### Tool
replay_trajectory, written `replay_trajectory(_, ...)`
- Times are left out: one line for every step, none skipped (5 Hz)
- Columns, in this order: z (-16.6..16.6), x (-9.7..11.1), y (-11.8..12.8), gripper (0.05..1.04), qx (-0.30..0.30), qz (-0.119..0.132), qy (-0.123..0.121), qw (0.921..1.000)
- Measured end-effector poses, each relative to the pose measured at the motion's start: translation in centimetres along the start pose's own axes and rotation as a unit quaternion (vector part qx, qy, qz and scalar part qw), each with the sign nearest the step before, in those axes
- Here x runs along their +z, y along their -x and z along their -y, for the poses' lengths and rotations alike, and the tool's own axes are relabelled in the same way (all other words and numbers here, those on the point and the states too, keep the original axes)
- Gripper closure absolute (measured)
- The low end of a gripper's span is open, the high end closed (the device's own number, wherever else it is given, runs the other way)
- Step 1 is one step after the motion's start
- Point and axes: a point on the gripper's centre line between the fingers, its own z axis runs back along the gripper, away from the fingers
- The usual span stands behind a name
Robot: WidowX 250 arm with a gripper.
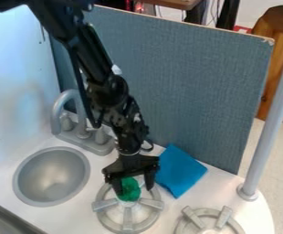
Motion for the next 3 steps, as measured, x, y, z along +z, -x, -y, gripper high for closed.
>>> replay_trajectory(-0.1,-0.8,-0.4,0.082,0.006,0.004,-0.009,0.9999)
replay_trajectory(-0.5,-1.2,-0.5,0.082,0.001,0.006,-0.017,0.9998)
replay_trajectory(-1.4,-1.8,-1.1,0.082,0.002,0.006,-0.027,0.9996)
